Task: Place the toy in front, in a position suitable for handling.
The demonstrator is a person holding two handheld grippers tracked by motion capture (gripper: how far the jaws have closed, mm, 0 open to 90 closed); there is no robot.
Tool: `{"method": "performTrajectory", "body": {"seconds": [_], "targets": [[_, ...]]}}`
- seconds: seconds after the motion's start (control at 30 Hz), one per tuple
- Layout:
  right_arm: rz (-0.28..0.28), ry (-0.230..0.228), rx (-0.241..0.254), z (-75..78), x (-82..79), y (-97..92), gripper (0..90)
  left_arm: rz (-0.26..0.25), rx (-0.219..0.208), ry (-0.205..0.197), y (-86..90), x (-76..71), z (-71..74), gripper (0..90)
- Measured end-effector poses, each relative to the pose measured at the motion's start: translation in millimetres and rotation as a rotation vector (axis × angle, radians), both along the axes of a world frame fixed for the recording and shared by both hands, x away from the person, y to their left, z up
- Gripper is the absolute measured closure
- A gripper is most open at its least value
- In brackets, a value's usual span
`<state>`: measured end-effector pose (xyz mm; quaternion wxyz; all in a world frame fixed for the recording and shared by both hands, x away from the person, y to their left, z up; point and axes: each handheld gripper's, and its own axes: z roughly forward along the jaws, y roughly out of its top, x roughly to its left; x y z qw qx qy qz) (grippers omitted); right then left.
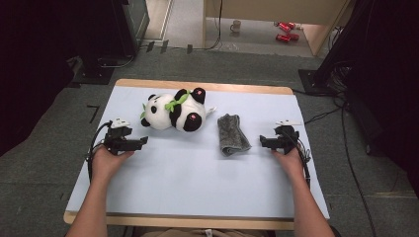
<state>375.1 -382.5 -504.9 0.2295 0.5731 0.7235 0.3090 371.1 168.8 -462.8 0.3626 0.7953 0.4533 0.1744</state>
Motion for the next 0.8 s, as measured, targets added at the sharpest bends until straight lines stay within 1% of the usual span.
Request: {"method": "performTrajectory", "body": {"seconds": [0.1,0.17,0.23,0.37,0.4,0.43,0.47,0.5,0.57,0.63,0.73,0.8], "targets": [[0.000,0.001,0.000,0.0,0.1,0.0,1.3,0.008,0.018,0.014,-1.0,2.4,7.7,27.4],[-0.001,0.002,0.000,0.0,0.1,0.1,1.3,0.002,-0.011,0.007,-0.3,3.4,12.5,28.9],[-0.001,0.001,-0.002,0.0,0.1,0.1,1.3,-0.016,-0.033,0.008,-1.0,4.8,17.3,30.6],[-0.003,0.002,-0.003,0.0,0.2,0.4,1.1,-0.043,-0.052,0.006,-5.2,7.6,23.9,30.9],[-0.004,0.002,-0.002,0.0,0.4,0.5,1.0,-0.067,-0.056,0.018,-7.4,9.3,26.9,32.0],[-0.005,0.002,-0.001,-0.2,0.5,0.6,0.8,-0.084,-0.060,0.018,-9.5,10.7,30.0,35.0],[-0.006,0.002,0.001,-0.3,0.7,0.5,0.8,-0.089,-0.067,0.012,-10.6,11.4,32.6,34.5],[-0.006,0.002,0.000,-0.3,0.6,0.6,0.7,-0.092,-0.088,0.001,-11.3,12.1,37.0,34.6],[-0.006,0.001,-0.002,-0.3,0.6,0.7,0.7,-0.097,-0.117,-0.009,-12.3,12.8,42.2,34.3],[-0.006,0.001,-0.002,-0.2,0.6,0.7,0.7,-0.108,-0.118,-0.011,-15.2,13.9,46.8,32.8],[-0.006,0.001,-0.002,-0.3,0.6,0.7,0.7,-0.118,-0.122,-0.001,-18.9,15.7,50.6,30.9],[-0.006,0.001,-0.002,-0.1,0.7,0.7,0.8,-0.139,-0.121,-0.020,-27.5,17.1,57.4,30.1]]}}
